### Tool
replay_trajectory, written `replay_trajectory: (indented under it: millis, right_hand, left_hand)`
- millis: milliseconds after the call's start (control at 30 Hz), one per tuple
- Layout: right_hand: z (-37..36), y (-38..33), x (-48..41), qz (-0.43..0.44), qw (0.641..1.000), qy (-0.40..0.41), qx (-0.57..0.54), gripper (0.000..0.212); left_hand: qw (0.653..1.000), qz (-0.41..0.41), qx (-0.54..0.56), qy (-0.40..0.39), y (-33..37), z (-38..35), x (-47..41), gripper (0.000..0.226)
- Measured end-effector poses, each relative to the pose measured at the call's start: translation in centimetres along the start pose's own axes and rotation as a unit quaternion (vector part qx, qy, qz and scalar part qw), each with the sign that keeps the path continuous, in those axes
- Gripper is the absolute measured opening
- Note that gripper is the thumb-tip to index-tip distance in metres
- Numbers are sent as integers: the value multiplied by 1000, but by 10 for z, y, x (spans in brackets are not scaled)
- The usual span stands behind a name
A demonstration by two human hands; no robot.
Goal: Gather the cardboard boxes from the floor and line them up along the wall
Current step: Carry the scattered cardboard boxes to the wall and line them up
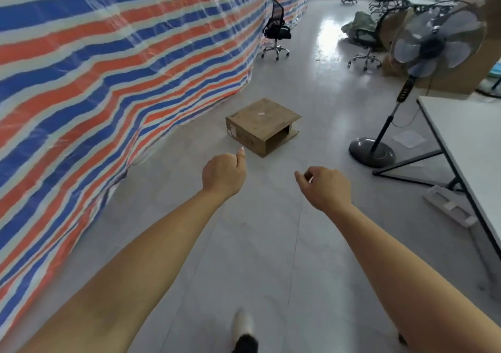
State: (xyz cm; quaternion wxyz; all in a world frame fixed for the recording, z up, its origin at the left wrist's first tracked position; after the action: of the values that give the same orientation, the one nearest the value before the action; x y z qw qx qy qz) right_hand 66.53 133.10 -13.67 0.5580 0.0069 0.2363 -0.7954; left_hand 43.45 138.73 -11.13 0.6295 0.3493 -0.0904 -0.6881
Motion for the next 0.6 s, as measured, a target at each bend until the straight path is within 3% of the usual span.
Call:
replay_trajectory:
  millis: [233, 600]
  right_hand:
    - [-82, 12, -211, 19, 1000, -4, 16, 39]
    - [-150, 66, -527, -35, 999, 11, 12, 37]
  left_hand:
    - [1000, 23, -4, 5, 1, -127, -189, 63]
    - [1000, -11, 10, -26, 85, -302, -480, 57]
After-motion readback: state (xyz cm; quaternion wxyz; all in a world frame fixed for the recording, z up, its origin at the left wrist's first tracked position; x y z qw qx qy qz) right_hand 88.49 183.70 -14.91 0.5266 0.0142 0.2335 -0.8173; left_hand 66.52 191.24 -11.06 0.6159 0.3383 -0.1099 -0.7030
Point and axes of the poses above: each hand's wrist, its own x-axis away from the middle knuckle, its own z-axis out of the back of the hand, y = z × x, the point moved 4 cm from there along -x, towards the middle knuckle, and after that the axes turned 13 degrees about y, right-handed, at the moved point
